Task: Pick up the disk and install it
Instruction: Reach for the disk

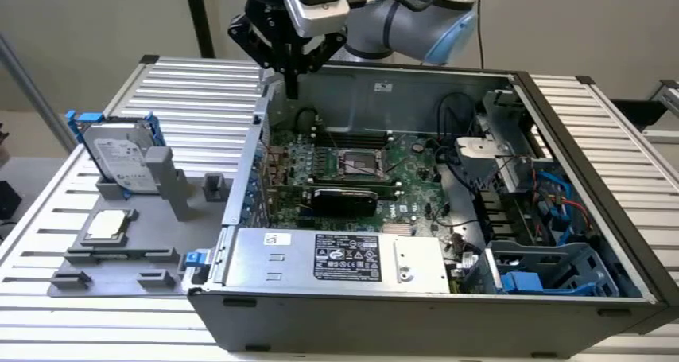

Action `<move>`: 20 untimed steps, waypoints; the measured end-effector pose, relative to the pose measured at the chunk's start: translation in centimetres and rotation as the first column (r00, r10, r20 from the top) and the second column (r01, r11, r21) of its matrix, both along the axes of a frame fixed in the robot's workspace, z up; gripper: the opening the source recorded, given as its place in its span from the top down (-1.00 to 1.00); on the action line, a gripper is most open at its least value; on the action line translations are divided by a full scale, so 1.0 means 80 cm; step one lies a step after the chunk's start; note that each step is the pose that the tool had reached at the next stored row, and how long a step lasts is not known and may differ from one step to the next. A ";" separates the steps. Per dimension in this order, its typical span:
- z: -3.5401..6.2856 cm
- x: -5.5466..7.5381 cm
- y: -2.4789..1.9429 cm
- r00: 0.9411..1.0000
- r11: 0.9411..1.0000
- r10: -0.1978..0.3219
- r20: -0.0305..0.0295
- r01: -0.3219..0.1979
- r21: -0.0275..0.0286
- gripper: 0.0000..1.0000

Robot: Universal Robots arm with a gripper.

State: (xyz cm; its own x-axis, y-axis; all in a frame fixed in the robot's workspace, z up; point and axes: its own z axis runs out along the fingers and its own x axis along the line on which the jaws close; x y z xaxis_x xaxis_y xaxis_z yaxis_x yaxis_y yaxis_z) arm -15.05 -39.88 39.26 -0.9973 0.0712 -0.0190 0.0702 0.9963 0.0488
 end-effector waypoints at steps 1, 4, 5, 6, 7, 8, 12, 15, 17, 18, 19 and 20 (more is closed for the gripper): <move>0.000 -0.006 0.0000 1.000 1.000 0.000 0.000 0.000 0.000 1.00; 0.000 -0.023 0.0000 1.000 1.000 0.000 0.000 0.000 0.000 1.00; 0.000 -0.028 0.0000 1.000 1.000 0.000 0.000 0.000 0.000 1.00; 0.000 -0.034 0.0000 1.000 1.000 0.000 0.000 0.000 0.000 1.00; 0.000 -0.040 0.0001 1.000 1.000 0.000 0.000 0.000 0.000 1.00; 0.000 -0.045 0.0001 1.000 1.000 0.000 0.000 0.000 0.000 1.00; 0.000 -0.068 0.0002 1.000 1.000 0.000 0.000 0.000 0.000 1.00; 0.000 -0.085 0.0003 1.000 1.000 0.000 0.000 0.000 0.000 1.00; 0.000 -0.097 0.0005 1.000 1.000 0.000 0.000 0.000 0.000 1.00; 0.000 -0.102 0.0005 1.000 1.000 0.000 0.000 0.000 0.000 1.00; 0.000 -0.108 0.0006 1.000 1.000 0.000 0.000 0.000 0.000 1.00; 0.000 -0.114 0.0007 1.000 1.000 0.000 0.000 0.000 0.000 1.00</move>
State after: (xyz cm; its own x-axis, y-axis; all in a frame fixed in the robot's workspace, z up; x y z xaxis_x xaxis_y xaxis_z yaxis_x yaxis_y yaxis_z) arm -24.15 -39.82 39.26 -0.9973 0.0712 -0.0190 0.0702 0.9963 0.0488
